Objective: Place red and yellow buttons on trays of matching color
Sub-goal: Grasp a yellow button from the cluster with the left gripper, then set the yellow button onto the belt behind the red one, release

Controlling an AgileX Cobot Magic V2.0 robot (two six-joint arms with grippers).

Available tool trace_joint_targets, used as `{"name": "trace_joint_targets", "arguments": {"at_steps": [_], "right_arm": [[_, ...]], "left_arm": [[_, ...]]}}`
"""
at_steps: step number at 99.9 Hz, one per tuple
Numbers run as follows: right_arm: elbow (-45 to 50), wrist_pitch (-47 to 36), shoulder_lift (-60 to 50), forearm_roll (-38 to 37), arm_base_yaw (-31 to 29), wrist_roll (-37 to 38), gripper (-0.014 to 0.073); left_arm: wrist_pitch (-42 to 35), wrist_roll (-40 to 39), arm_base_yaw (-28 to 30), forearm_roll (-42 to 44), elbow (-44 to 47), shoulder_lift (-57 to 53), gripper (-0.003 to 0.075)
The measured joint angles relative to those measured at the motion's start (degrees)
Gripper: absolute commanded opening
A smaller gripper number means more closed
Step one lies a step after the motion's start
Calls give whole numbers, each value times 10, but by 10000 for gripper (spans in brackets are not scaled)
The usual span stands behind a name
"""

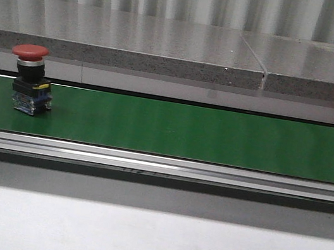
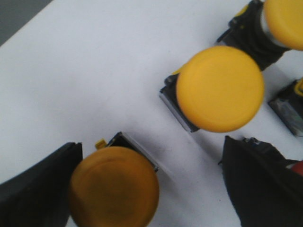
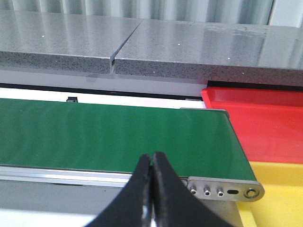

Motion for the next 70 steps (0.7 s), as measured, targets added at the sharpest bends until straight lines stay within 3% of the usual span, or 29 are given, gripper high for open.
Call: {"name": "trace_joint_targets", "arguments": {"at_steps": [42, 70], "right_arm": [[0, 0, 0, 0, 0, 0, -68], [0, 0, 0, 0, 0, 0, -68]], "left_arm": [[-8, 0, -1, 0, -1, 5, 121], [21, 0, -1, 0, -3, 0, -21]]}}
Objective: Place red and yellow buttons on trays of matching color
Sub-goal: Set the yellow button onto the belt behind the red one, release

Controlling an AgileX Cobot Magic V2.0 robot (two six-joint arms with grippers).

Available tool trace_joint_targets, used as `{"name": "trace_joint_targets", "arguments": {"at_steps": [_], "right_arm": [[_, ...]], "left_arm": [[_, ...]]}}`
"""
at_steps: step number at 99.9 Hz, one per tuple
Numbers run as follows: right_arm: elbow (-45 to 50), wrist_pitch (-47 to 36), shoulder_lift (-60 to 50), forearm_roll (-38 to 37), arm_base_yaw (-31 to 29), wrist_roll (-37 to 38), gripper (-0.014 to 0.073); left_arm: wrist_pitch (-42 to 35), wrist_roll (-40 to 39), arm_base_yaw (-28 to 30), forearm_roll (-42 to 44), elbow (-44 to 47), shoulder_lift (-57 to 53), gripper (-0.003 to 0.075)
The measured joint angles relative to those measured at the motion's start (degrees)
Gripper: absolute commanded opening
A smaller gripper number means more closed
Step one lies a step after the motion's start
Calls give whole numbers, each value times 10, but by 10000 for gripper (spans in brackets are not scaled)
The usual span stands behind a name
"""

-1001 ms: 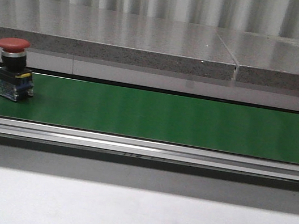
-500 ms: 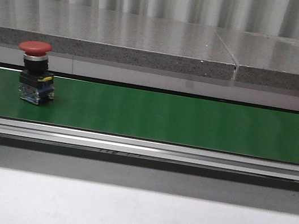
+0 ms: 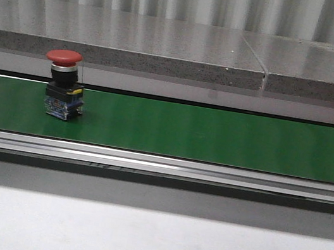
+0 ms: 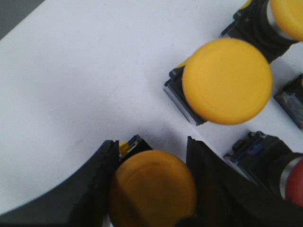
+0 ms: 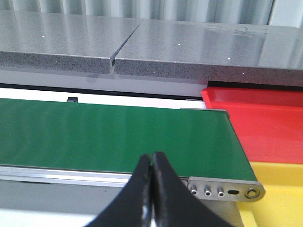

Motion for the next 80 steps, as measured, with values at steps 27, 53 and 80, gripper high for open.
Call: {"name": "trace_joint_targets", "arguments": {"at_steps": [27, 53, 80], "right_arm": [[0, 0, 0, 0, 0, 0, -68], [0, 0, 0, 0, 0, 0, -68], [0, 0, 0, 0, 0, 0, -68]], "left_arm": [[39, 0, 0, 0, 0, -104, -21], [63, 0, -21, 1, 0, -226, -21], [67, 20, -150, 1, 0, -249, -21]]}}
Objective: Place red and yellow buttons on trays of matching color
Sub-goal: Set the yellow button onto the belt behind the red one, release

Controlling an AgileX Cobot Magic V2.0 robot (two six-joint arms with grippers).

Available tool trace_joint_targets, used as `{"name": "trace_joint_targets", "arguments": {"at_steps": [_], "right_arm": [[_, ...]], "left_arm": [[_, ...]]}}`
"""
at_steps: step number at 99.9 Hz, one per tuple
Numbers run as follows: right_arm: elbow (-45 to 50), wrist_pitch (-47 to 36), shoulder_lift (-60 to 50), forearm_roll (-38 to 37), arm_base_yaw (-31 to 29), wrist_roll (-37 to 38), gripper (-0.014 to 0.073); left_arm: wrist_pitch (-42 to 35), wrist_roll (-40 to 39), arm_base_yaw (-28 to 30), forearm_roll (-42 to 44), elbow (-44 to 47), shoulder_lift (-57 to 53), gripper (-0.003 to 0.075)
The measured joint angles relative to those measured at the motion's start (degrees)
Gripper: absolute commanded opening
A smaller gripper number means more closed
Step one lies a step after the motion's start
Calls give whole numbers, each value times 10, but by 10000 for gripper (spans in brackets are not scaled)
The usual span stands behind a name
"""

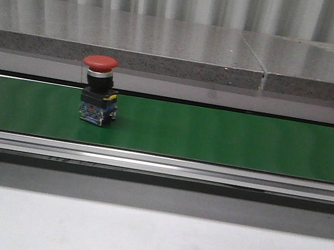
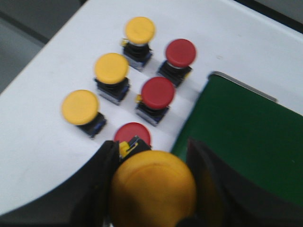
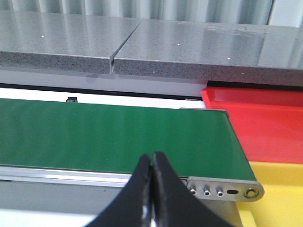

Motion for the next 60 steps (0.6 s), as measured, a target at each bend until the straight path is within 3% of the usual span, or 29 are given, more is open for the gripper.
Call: {"name": "trace_joint_targets", "arguments": {"at_steps": [24, 60], "right_arm": [[0, 0, 0, 0, 0, 0, -68], [0, 0, 0, 0, 0, 0, -68]], "left_arm": [[1, 5, -89, -11, -14, 42, -21], [-1, 5, -128, -34, -74, 134, -21]]}}
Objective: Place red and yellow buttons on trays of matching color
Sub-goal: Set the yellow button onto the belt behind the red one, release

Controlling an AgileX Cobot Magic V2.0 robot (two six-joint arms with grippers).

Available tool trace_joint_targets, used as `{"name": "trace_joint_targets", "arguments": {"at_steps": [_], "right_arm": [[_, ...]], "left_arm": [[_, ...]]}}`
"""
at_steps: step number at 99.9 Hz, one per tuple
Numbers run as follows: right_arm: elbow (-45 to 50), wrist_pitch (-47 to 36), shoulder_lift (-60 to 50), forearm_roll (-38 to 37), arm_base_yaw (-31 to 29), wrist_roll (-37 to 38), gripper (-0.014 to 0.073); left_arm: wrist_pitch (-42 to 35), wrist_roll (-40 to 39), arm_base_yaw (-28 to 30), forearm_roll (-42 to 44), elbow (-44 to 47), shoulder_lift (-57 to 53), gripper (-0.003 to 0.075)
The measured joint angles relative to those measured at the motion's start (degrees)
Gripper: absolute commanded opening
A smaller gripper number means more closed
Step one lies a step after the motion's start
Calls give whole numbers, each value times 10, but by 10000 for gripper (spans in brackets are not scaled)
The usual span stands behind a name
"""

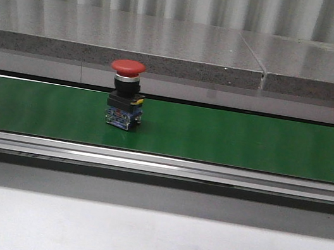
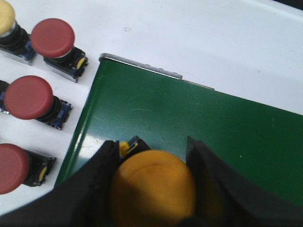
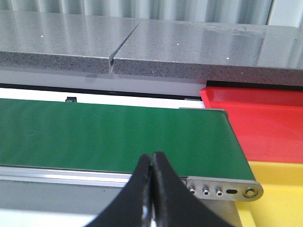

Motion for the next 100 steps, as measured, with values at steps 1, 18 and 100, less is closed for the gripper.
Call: {"name": "trace_joint_targets", "arguments": {"at_steps": [1, 18, 100], "right_arm": [[0, 0, 0, 0, 0, 0, -68], [0, 0, 0, 0, 0, 0, -68], [0, 0, 0, 0, 0, 0, -68]], "left_arm": [[0, 0, 0, -1, 0, 2, -21], [0, 0, -1, -3, -2, 30, -20], [36, 56, -7, -4, -57, 15, 618]]}}
